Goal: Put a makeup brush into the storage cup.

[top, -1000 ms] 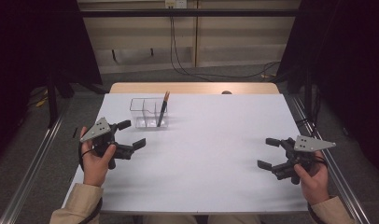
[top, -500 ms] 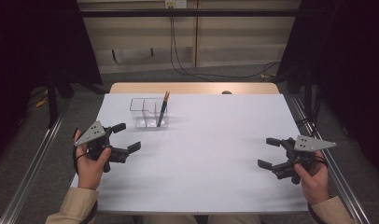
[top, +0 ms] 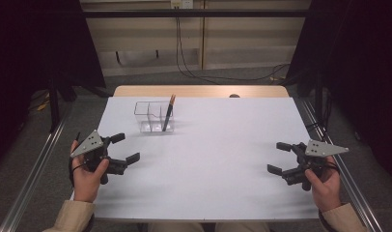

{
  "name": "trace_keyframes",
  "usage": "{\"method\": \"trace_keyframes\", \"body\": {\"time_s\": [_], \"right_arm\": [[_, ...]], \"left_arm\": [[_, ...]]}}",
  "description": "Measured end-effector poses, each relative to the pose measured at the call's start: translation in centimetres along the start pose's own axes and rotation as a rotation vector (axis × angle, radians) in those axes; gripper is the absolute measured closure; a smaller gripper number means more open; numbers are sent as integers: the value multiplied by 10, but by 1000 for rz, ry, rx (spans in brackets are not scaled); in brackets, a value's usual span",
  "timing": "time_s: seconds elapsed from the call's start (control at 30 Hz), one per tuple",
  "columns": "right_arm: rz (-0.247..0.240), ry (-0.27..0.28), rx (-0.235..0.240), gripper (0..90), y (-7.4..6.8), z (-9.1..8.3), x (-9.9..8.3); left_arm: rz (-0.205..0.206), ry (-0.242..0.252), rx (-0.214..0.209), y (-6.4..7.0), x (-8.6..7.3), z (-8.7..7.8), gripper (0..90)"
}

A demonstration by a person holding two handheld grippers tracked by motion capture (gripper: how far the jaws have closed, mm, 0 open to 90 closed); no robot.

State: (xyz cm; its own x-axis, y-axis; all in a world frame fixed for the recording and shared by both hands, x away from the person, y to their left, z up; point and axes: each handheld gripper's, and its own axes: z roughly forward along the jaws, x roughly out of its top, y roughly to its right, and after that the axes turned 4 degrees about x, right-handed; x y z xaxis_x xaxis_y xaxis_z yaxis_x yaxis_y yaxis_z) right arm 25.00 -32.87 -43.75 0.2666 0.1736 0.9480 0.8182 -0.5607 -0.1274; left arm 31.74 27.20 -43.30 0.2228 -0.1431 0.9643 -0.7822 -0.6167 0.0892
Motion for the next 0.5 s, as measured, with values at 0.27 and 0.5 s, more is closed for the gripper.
{"method": "trace_keyframes", "body": {"time_s": [0.27, 0.5], "right_arm": [[1, 1, -3, 55, 0, 0, 0], [2, 4, -4, 55, 1, 0, 0]], "left_arm": [[-13, -10, -2, -1, -8, -6, 1], [-8, -20, -5, 2, -11, -6, 1]]}}
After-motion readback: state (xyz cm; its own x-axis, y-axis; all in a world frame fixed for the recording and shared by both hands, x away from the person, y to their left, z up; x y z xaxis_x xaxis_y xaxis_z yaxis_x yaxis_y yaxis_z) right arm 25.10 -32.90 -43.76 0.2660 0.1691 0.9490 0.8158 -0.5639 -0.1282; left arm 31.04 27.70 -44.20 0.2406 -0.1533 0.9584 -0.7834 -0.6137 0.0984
